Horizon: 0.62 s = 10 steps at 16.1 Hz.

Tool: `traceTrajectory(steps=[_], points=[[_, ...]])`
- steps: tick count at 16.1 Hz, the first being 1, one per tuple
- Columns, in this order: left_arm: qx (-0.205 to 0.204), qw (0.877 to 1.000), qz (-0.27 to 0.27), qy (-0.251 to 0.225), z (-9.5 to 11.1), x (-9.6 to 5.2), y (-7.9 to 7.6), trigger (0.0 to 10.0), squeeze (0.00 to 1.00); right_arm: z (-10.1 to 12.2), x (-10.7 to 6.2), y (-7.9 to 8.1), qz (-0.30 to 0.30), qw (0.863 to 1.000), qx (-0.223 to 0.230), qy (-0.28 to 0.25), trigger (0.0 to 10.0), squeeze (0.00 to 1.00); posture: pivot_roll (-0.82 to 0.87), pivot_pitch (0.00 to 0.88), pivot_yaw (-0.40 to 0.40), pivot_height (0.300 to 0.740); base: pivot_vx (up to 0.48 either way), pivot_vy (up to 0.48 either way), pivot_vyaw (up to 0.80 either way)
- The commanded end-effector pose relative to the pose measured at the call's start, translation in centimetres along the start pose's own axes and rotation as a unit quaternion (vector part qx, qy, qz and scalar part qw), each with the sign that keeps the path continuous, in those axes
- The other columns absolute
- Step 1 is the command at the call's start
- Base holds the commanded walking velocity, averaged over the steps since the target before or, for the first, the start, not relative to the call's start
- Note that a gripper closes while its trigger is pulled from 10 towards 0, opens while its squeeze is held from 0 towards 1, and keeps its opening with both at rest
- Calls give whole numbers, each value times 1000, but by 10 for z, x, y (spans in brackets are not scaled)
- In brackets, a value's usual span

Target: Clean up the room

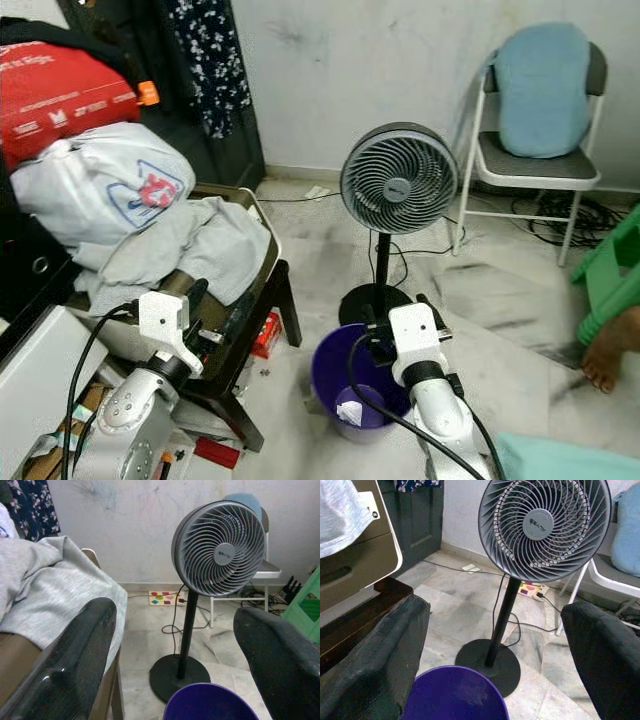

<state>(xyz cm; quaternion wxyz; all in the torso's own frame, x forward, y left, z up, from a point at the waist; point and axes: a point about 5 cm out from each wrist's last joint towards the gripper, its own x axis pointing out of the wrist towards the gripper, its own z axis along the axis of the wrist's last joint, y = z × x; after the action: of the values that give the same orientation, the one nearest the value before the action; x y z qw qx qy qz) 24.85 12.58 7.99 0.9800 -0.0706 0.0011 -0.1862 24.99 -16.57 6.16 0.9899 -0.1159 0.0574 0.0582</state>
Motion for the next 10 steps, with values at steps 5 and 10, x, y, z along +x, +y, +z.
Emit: traceTrajectory(steps=[5,10], points=[[7,1000,2,0,1,-3,4,10000,0,-2,1,4,12,1000,-7,4,10000,0,-186,0,98,740,0,0,271],[7,1000,0,0,1,-3,4,10000,0,-3,1,4,12,1000,-5,6,10000,0,-187,0,98,740,0,0,800]])
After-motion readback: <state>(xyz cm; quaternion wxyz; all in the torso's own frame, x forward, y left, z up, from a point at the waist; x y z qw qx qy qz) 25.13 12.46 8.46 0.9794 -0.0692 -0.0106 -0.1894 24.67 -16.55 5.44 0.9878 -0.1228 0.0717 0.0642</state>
